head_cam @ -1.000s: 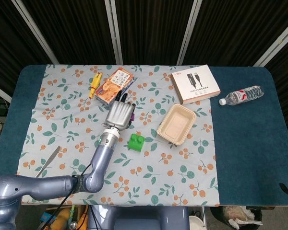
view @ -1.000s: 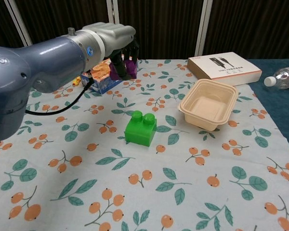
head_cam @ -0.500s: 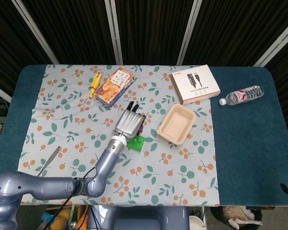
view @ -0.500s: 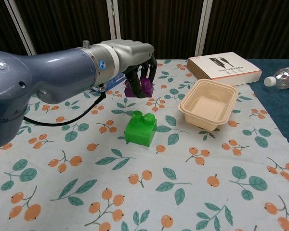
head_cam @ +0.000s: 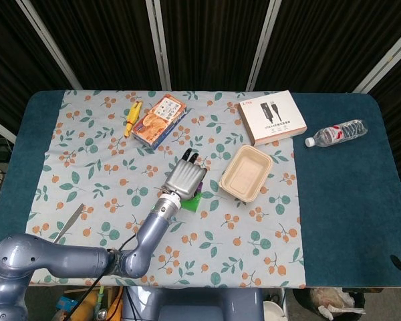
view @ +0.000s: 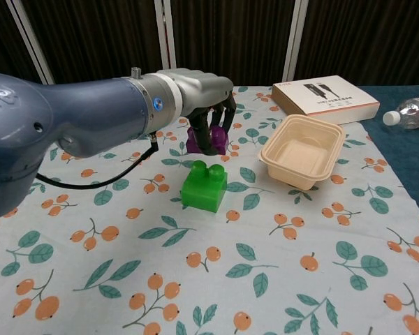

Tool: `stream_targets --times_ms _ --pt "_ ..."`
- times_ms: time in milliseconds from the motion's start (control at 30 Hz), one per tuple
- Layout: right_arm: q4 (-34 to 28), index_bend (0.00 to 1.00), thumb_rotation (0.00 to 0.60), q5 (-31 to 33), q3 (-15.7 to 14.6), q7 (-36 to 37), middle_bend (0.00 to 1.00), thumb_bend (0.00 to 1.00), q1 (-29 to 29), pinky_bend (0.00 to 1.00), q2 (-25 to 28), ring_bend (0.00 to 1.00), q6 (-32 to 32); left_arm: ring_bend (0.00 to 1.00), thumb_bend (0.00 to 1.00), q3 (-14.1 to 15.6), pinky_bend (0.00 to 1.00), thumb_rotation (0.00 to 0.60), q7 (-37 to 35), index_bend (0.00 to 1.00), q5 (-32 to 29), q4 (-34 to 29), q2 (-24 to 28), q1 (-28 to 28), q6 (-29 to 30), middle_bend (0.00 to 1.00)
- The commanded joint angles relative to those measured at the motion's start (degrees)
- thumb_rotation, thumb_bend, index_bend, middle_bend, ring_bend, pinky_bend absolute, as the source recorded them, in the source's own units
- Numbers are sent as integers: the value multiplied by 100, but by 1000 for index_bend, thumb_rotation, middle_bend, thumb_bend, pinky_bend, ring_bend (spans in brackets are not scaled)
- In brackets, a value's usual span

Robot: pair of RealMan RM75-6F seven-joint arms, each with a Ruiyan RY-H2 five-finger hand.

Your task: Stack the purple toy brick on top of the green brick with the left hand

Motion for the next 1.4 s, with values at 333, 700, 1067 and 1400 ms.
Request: stream_targets --times_ms 333,700,1067,1400 --pt "8 5 600 6 2 29 20 150 -44 0 22 18 54 113 416 216 50 600 -48 515 -138 -3 46 -132 37 514" --pt "-41 10 600 3 7 -33 20 151 -31 0 40 18 36 113 416 417 50 600 -176 513 -65 129 -6 -177 77 511" --pt "43 10 600 14 14 31 20 151 -15 0 11 18 -8 113 416 485 50 600 -257 510 -10 292 -139 -241 47 509" --pt "74 10 600 22 16 50 20 150 -24 0 -7 18 -2 113 417 542 50 600 -223 510 -73 318 -183 -264 71 510"
